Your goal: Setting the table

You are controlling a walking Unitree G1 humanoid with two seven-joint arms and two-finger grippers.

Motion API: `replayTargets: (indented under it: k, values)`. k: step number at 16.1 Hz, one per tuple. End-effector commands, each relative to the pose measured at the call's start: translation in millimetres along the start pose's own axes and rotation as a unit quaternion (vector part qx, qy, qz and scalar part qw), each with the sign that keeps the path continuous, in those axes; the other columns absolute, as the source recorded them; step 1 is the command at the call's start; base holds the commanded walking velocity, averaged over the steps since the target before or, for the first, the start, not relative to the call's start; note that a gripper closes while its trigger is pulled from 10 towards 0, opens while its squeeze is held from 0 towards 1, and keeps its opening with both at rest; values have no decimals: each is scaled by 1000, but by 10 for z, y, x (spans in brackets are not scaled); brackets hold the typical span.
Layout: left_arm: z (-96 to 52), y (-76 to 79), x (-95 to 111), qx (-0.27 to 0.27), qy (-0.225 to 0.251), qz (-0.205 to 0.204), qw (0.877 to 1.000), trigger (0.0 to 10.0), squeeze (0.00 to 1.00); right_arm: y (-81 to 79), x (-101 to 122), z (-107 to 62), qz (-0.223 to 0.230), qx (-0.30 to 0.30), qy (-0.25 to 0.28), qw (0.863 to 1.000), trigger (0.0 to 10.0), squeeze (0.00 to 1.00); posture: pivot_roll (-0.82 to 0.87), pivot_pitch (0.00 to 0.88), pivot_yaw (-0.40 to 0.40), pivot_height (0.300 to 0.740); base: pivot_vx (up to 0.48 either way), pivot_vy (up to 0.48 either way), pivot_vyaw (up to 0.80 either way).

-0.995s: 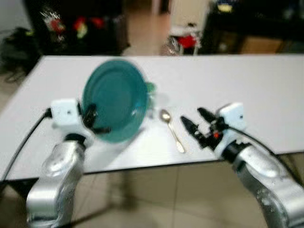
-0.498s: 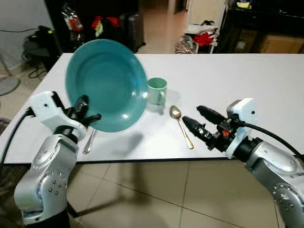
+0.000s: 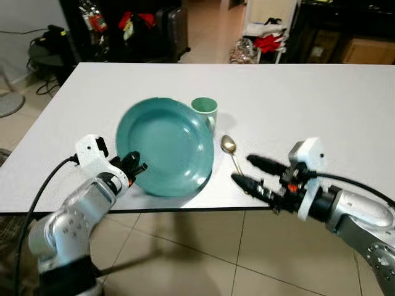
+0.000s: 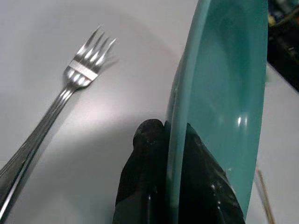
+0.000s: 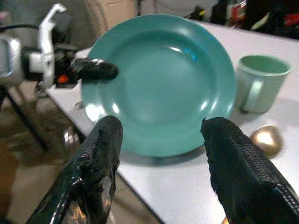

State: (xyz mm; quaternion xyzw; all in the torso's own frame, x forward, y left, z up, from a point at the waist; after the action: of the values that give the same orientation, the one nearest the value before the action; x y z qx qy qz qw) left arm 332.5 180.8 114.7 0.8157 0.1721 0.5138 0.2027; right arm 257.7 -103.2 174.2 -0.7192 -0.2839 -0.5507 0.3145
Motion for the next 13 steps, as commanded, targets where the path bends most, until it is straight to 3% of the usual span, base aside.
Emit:
replayTargets:
  k: [1, 3, 4, 7, 9, 13]
  values:
    - [21, -31, -29, 4, -15, -8, 1000, 10000, 0, -60, -6, -9, -10, 14, -10, 1000, 10000, 0, -76, 27, 23, 740, 0, 0, 0]
    - [95, -83, -97, 13, -36, -31, 999, 10000, 0, -48, -140, -29, -38, 15, -52, 998, 10000, 0, -79, 25, 24, 740, 0, 0, 0]
    - [146, -69, -94, 9, -43, -57, 997, 10000, 0, 44, -232, -47, -54, -10, -77, 996, 10000, 0, -83, 25, 26, 740, 0, 0, 0]
    - [197, -7, -82, -7, -52, -89, 995, 10000, 0, 69, -264, -55, -56, -17, -83, 995, 10000, 0, -83, 27, 29, 740, 0, 0, 0]
    - [210, 67, -178, -24, -84, -104, 991, 10000, 0, 54, -285, -58, -57, -15, -86, 995, 10000, 0, -85, 27, 33, 740, 0, 0, 0]
    - [161, 28, -244, -17, -100, -102, 990, 10000, 0, 56, -296, -62, -60, -18, -87, 994, 10000, 0, -84, 25, 38, 740, 0, 0, 0]
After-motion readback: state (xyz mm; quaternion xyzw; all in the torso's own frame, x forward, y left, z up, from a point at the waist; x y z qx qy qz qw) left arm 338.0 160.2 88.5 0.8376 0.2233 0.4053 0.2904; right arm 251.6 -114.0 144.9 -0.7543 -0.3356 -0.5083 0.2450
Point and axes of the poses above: a point about 5 cm out from each wrist's last joint towards the gripper, its own z axis pointing out of the wrist towards the gripper, its own x axis along the axis of the wrist's last joint, y = z × x, the point moved 6 cm from there along z, pointing out of the wrist towards the gripper, and after that the axes turned 5 degrees about z, right-handed, at the moved point
